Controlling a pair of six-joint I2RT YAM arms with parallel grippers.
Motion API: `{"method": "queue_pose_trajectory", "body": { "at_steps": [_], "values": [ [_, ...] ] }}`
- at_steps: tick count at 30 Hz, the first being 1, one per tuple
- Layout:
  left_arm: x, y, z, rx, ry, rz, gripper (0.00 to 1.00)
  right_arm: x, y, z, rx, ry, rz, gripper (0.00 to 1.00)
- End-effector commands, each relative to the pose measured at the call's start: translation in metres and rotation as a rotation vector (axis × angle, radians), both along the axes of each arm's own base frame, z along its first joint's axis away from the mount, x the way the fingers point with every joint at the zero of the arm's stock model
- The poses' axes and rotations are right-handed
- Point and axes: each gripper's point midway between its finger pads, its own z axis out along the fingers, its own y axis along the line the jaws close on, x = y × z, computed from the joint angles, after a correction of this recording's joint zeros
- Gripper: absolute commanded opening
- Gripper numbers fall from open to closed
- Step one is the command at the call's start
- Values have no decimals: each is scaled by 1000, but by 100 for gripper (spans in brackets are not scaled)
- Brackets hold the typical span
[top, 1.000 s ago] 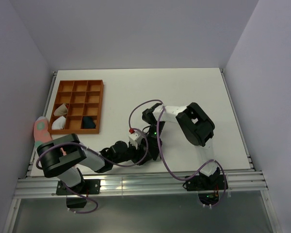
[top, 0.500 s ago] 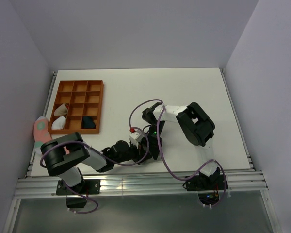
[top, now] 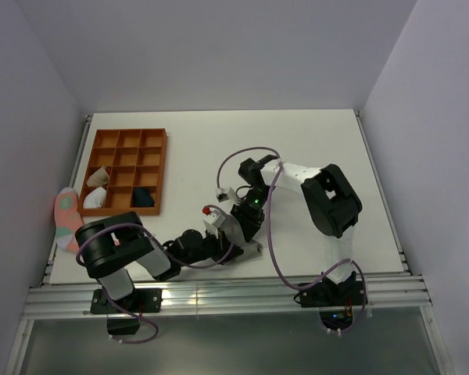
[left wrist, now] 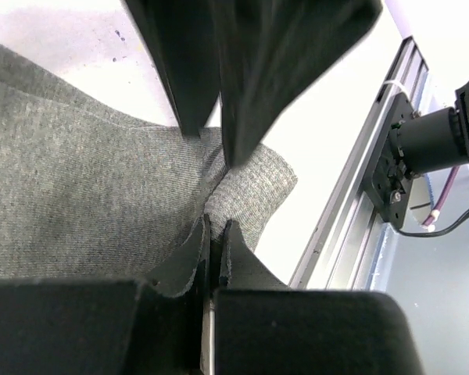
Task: Roll the socks
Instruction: Roll the sock at the center of the board.
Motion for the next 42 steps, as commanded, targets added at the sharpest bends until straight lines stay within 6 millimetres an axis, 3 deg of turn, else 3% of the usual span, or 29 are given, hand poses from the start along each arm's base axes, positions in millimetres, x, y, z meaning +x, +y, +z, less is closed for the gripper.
{"method": "queue_pose_trajectory", "body": {
  "at_steps": [1, 10, 16, 23, 35, 38, 39, 41, 42],
  "values": [
    [-25, 29, -52, 160, 126, -24, 0, 24, 8, 17, 83, -94, -57, 39],
    [-27, 27, -52, 167, 156, -29, 0, 59, 9, 26, 92, -178, -197, 38],
    [-32, 36, -60, 200, 226, 0, 0, 80, -14, 34, 96, -341, -258, 38],
    [-42, 48, -73, 218, 332, 32, 0, 82, -37, 46, 120, -441, -268, 36],
    [-62, 55, -88, 193, 549, 33, 0, 36, -52, 62, 269, -673, 6, 46],
    [-65, 57, -90, 182, 597, 37, 0, 18, -47, 56, 286, -714, 86, 48],
    [-67, 57, -89, 170, 613, 29, 0, 8, -50, 45, 269, -709, 112, 49],
    [-68, 59, -92, 174, 642, 34, 0, -2, -40, 44, 298, -764, 172, 51],
    [-70, 60, -93, 173, 663, 28, 0, -12, -42, 34, 290, -758, 190, 53]
  ]
}}
